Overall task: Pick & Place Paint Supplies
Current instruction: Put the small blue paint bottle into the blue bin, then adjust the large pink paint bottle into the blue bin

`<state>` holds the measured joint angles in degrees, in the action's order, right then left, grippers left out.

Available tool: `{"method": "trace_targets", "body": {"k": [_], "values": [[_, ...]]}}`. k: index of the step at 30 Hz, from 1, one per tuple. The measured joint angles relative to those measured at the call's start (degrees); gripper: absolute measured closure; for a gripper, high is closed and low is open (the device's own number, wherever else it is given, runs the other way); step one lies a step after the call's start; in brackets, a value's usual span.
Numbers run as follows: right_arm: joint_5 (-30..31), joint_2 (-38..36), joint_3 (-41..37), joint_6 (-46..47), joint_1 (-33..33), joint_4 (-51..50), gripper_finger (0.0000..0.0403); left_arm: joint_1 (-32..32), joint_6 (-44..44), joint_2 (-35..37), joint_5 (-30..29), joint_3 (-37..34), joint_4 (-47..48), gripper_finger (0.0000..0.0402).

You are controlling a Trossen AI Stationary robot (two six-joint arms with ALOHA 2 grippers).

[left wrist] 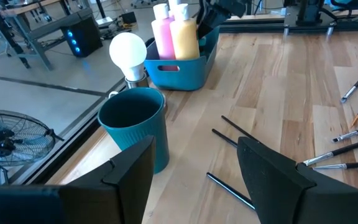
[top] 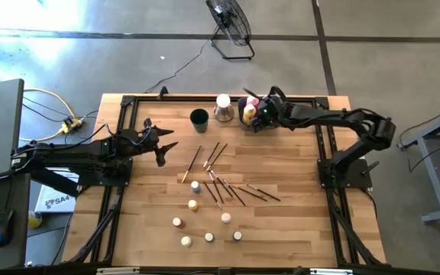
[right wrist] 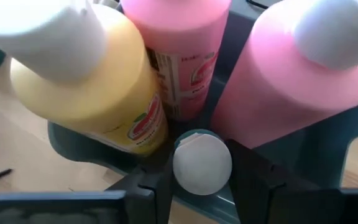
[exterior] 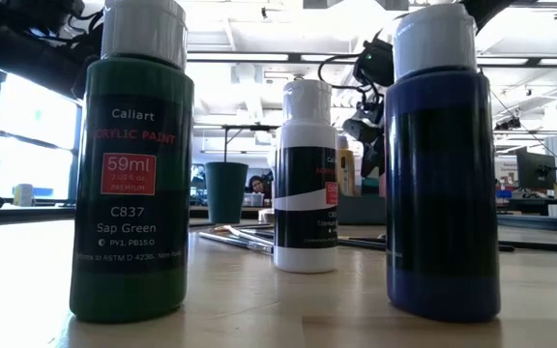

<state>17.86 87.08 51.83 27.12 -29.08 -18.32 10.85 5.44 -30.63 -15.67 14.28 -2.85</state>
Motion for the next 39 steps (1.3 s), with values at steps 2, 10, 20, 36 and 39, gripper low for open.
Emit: {"method": "trace_targets", "body": {"k": [2, 10, 20, 36, 39], "values": [[0.0, 0.3, 0.0, -0.2, 0.0, 0.1, 0.0274, 0.0, 0.0, 0.0, 0.0, 0.0, 0.0, 0.0176], [0.2, 0.5, 0.0, -1.3, 0.0, 1.0, 0.0247, 0.0, 0.0, 0.0, 0.0, 0.0, 0.0, 0.0176], [0.1, -1.5, 0.0, -3.4, 0.0, 1.1, 0.0249, 0.0, 0.0, 0.0, 0.0, 0.0, 0.0, 0.0176], [-7.4, -14.2, 0.0, -4.6, 0.4, 0.9, 0.0255, 0.0, 0.0, 0.0, 0.0, 0.0, 0.0, 0.0176], [-9.3, -16.9, 0.0, -4.6, 1.1, 0.4, 0.0255, 0.0, 0.0, 0.0, 0.0, 0.0, 0.0, 0.0176]]}}
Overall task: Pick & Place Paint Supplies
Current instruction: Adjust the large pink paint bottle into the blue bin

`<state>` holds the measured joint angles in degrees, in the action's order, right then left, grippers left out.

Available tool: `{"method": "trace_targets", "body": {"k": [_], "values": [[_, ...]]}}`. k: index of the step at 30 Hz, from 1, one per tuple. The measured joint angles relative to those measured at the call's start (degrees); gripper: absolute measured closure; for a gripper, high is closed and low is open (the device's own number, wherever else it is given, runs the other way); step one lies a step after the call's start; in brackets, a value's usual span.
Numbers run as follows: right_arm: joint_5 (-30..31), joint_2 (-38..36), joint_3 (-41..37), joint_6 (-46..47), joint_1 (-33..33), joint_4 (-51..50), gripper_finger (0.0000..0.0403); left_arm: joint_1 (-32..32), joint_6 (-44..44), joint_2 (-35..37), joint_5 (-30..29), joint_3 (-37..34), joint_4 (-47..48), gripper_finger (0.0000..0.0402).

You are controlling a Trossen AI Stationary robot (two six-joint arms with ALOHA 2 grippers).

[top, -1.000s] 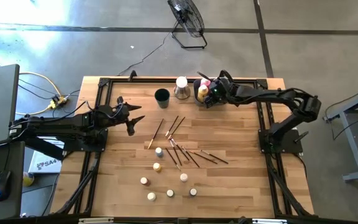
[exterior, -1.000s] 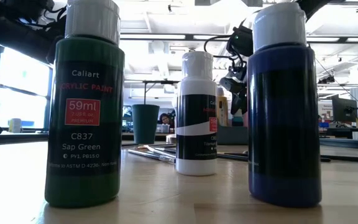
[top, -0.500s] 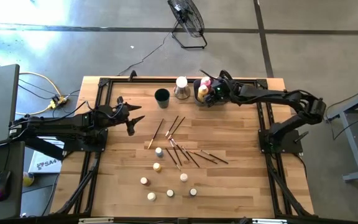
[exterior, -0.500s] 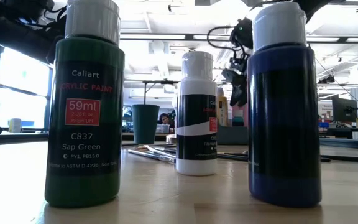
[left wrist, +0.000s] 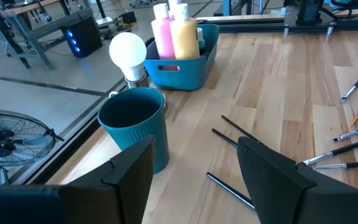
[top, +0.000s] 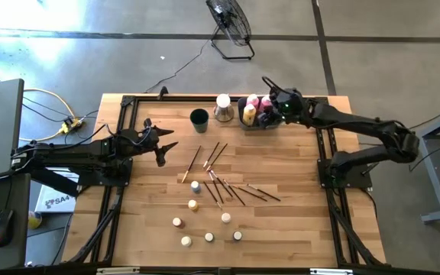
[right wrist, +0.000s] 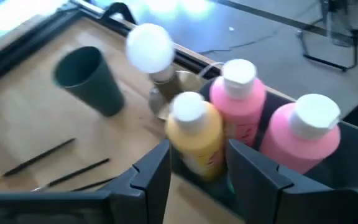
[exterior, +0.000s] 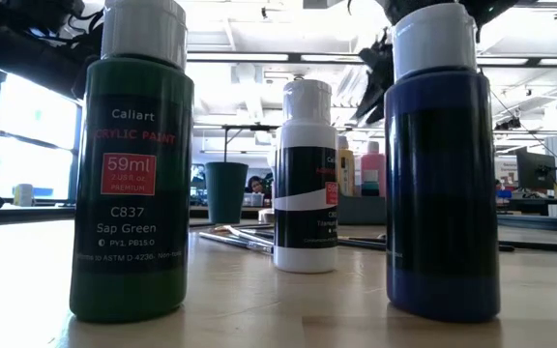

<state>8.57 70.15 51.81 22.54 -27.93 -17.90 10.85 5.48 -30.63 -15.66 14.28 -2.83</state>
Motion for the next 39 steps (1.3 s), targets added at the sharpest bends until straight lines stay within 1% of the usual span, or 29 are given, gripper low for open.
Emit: {"method": "trace_targets", "body": {"k": [3, 6, 10, 14, 15, 21, 29, 33, 39], "values": [[0.5, -1.8, 0.0, 0.1, 0.7, -2.1, 0.0261, 0.0, 0.0, 0.0, 0.0, 0.0, 0.0, 0.0176], [0.7, -2.7, 0.0, 1.5, 0.5, -7.0, 0.0281, 0.0, 0.0, 0.0, 0.0, 0.0, 0.0, 0.0176], [2.6, -2.3, 0.0, 3.0, 0.1, -14.1, 0.0328, 0.0, 0.0, 0.0, 0.0, 0.0, 0.0, 0.0176], [4.3, -1.0, 0.0, 3.1, -0.9, -15.8, 0.0384, 0.0, 0.0, 0.0, 0.0, 0.0, 0.0, 0.0176], [4.3, -0.5, 0.0, 3.0, -1.3, -15.5, 0.0392, 0.0, 0.0, 0.0, 0.0, 0.0, 0.0, 0.0176], [4.5, 3.6, 0.0, 2.6, -4.4, -15.1, 0.04, 0.0, 0.0, 0.0, 0.0, 0.0, 0.2, 0.0176], [5.0, 10.0, 0.0, -2.3, -7.4, -11.4, 0.0401, 0.0, -0.1, 0.0, 0.0, 0.0, 0.8, 0.0176], [5.0, 10.9, 0.0, -3.4, -8.5, -9.6, 0.0401, 0.0, -1.2, 0.0, 0.0, 0.0, 1.7, 0.0176], [5.0, 10.9, 0.0, -4.6, -9.4, -9.7, 0.0401, 0.0, -1.5, 0.0, 0.0, 0.0, 3.1, 0.0176]]}}
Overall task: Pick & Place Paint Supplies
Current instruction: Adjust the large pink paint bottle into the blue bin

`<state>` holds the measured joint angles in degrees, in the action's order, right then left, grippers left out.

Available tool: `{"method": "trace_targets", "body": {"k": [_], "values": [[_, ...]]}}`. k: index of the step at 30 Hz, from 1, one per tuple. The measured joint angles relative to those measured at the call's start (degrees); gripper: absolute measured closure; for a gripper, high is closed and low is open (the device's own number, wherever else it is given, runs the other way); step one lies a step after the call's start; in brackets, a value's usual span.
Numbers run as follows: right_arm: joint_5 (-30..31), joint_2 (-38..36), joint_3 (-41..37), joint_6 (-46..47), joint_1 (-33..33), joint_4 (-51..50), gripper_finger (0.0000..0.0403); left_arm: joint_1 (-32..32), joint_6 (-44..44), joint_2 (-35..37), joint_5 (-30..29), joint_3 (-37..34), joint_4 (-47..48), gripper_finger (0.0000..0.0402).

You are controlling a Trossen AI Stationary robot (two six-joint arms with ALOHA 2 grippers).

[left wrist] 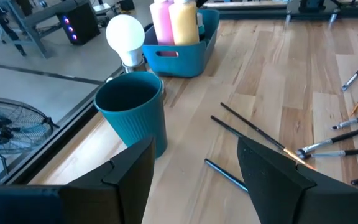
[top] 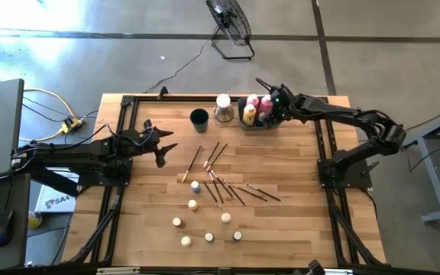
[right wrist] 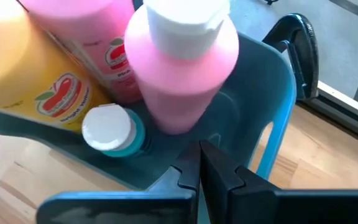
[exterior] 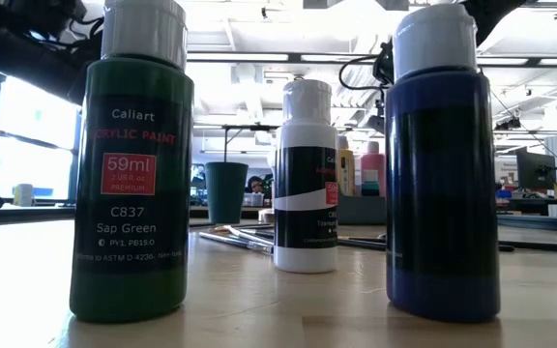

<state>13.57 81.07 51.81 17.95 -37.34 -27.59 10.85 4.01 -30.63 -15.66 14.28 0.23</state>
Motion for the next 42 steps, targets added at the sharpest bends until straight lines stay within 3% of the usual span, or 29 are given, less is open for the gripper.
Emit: {"method": "trace_targets", "body": {"k": [29, 42], "values": [[4.9, 7.5, -0.1, -3.2, 0.1, 7.8, 0.0401, 0.0, -1.3, 0.0, 0.0, 0.0, 0.0, 0.0176], [2.0, 7.5, -0.1, -5.8, 0.0, 13.0, 0.0401, 0.0, -1.4, 0.0, 0.0, 0.0, 0.0, 0.0176]]}}
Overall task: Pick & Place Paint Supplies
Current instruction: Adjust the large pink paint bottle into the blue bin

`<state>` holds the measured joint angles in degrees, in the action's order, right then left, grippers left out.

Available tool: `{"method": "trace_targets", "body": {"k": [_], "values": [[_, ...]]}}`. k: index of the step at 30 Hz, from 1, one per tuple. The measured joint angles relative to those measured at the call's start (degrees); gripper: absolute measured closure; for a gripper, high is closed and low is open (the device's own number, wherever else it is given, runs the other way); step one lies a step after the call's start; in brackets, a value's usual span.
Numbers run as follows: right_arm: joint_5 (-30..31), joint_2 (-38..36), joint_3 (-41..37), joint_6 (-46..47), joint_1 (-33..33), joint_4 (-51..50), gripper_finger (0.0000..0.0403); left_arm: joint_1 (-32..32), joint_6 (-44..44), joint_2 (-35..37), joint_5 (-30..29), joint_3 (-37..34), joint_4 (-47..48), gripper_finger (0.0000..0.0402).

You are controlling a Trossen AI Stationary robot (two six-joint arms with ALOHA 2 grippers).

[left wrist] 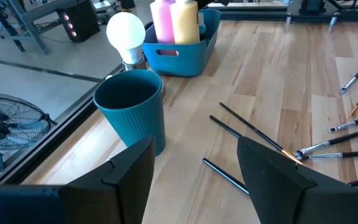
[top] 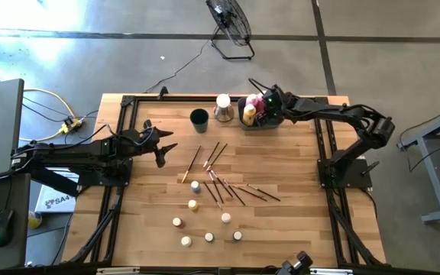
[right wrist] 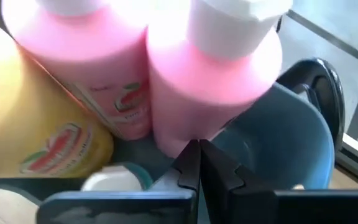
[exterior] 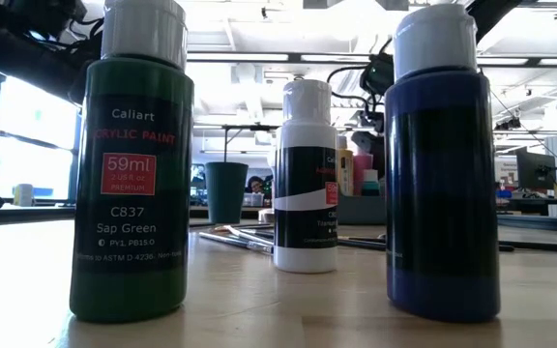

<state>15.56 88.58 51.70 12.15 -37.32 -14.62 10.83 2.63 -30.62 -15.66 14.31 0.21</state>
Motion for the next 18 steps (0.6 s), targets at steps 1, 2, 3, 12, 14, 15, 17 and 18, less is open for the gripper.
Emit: {"method": "trace_targets", "body": {"k": [1, 2, 3, 12, 14, 15, 17, 18], "values": [[-0.8, 0.0, 0.0, 0.0, -0.2, 0.1, 0.0401, 0.0, 0.0, 0.0, 0.0, 0.0, 0.0, 0.0176], [-1.6, 0.0, 0.0, 0.0, -0.4, 0.1, 0.0401, 0.0, 0.0, 0.0, 0.0, 0.0, 0.0, 0.0176], [-2.2, 0.0, 0.0, 0.0, -0.6, 0.1, 0.0401, 0.0, 0.0, 0.0, 0.0, 0.0, 0.0, 0.0176], [-2.8, 0.0, 0.0, -0.2, -0.7, -0.3, 0.0401, 0.0, 0.0, 0.0, 0.0, 0.0, 0.0, 0.0176], [-2.3, 0.0, 0.0, -0.2, -0.7, -1.0, 0.0401, 0.0, 0.0, 0.0, 0.0, 0.0, 0.0, 0.0176], [-2.0, 0.0, 0.0, -0.2, -0.7, -1.6, 0.0401, 0.0, 0.0, 0.0, 0.0, 0.0, 0.0, 0.0176], [-1.2, 0.0, 0.0, -0.2, -0.9, -2.4, 0.0401, 0.0, 0.0, 0.0, 0.0, 0.0, 0.0, 0.0176], [-0.8, 0.0, 0.0, -0.2, -0.9, -2.6, 0.0401, 0.0, 0.0, 0.0, 0.0, 0.0, 0.0, 0.0176]]}}
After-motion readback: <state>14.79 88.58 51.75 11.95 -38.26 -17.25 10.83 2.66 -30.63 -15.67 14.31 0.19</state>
